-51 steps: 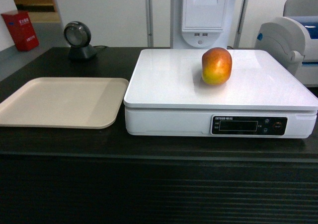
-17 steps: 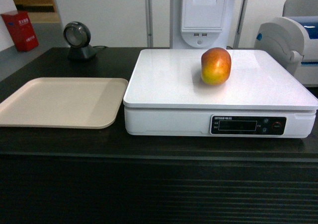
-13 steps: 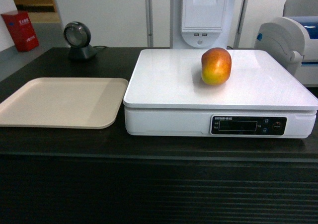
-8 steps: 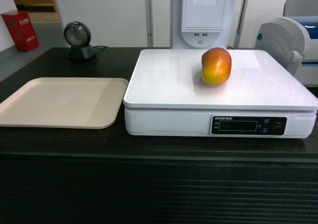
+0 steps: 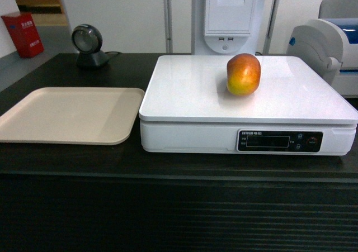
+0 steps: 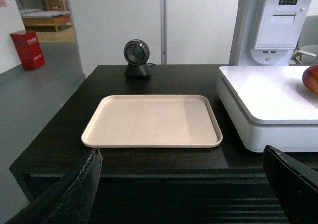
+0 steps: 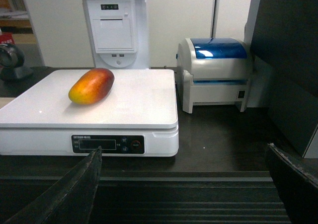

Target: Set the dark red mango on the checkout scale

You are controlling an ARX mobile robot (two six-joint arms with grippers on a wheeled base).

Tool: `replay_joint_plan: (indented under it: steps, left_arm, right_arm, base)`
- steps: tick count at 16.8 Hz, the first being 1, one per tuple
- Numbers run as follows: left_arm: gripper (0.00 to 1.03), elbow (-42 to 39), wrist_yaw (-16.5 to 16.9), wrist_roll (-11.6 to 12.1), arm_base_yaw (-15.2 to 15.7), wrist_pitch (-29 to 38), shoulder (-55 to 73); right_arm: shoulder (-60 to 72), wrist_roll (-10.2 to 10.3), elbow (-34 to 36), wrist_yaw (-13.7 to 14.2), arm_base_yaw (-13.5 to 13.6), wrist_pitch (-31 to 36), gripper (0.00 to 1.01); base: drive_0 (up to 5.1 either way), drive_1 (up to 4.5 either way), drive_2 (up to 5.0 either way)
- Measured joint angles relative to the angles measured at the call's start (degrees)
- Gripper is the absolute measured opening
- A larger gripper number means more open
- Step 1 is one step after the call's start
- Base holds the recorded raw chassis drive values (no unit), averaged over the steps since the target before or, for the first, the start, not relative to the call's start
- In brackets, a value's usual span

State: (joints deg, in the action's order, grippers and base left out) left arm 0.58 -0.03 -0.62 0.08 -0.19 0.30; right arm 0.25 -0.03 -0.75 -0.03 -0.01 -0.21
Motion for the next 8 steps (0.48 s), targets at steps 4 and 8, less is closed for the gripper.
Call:
replay_joint_plan:
  steps: [4, 8]
  left_arm:
    - [0.98, 0.0, 0.0, 0.0, 0.0, 0.0, 0.0]
    - [0.98, 0.0, 0.0, 0.0, 0.0, 0.0, 0.0]
  right_arm:
    - [0.0, 0.0, 0.0, 0.0, 0.0, 0.0, 0.98]
    - [0.0, 0.0, 0.0, 0.0, 0.0, 0.0, 0.98]
  base:
    - [0.0, 0.0, 0.0]
    - [0.0, 0.0, 0.0]
